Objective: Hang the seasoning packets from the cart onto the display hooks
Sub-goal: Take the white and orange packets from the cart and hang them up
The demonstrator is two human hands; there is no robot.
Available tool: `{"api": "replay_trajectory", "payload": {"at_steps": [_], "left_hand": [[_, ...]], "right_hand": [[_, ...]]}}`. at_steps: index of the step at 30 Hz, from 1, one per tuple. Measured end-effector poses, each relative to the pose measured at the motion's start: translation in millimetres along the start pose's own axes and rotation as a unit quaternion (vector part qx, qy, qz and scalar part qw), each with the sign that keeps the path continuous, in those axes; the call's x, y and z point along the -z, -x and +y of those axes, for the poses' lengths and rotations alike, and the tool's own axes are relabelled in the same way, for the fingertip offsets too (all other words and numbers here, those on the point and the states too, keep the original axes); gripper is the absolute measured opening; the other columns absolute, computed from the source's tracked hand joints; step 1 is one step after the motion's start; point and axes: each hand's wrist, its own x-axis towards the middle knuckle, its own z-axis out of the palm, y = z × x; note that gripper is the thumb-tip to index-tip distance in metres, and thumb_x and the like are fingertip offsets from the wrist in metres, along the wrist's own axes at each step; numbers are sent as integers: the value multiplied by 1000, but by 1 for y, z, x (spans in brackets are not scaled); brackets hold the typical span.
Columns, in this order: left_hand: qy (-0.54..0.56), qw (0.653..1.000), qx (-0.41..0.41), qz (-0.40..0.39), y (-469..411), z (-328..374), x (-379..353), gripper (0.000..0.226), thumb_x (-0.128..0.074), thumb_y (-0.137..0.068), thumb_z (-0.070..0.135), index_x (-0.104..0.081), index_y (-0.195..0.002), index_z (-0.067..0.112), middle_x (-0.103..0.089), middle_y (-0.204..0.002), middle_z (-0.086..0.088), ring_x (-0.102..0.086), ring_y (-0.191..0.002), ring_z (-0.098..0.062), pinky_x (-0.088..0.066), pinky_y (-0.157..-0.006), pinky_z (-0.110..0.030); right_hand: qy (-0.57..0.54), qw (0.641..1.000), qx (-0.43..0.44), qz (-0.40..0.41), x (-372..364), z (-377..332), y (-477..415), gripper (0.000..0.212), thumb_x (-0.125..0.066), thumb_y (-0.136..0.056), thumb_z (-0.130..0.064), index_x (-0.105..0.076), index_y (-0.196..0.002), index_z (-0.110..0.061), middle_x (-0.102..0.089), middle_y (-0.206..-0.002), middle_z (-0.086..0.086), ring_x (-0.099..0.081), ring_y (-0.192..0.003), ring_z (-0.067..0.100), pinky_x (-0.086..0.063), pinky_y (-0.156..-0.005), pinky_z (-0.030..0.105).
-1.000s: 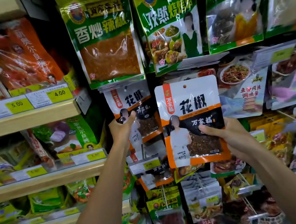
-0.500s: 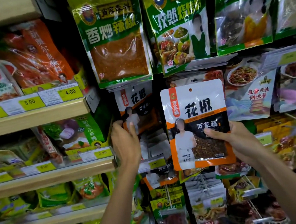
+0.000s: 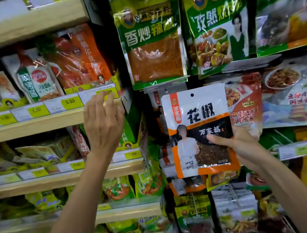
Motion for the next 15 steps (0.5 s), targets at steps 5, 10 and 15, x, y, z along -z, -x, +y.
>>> {"api": "replay_trajectory", "payload": {"at_steps": [5,10,15], "left_hand": [[13,999,47,-16,19,-8,-20,25,-46,-96,18,-55,-113,1,-60,-111,-24,-51,-107,-39,-37,-96,-46],[36,997,67,14,19,-10,-34,25,-42,-94,22,-50,-110,5,-59,-106,-25,-43,-105,-34,-31,-95,-45],[51,996,69,28,20,-11,-39,28,-37,-95,25,-51,-109,5,-57,-105,-25,-43,-104,-34,-31,-95,-46]], "right_hand": [[-13,1000,-6,6,-13,2,-10,42,-77,-68,-26,-68,-108,-16,-74,-108,1,-69,-101,14,-52,-93,36],[5,1000,-11,-1,-23,1,-24,41,-78,-68,-27,-68,-107,-18,-75,-103,-6,-69,-98,10,-51,-93,33],[23,1000,-3,-7,-35,-2,-38,37,-79,-66,-32,-70,-101,-22,-75,-104,-6,-69,-100,9,-51,-92,32]]}}
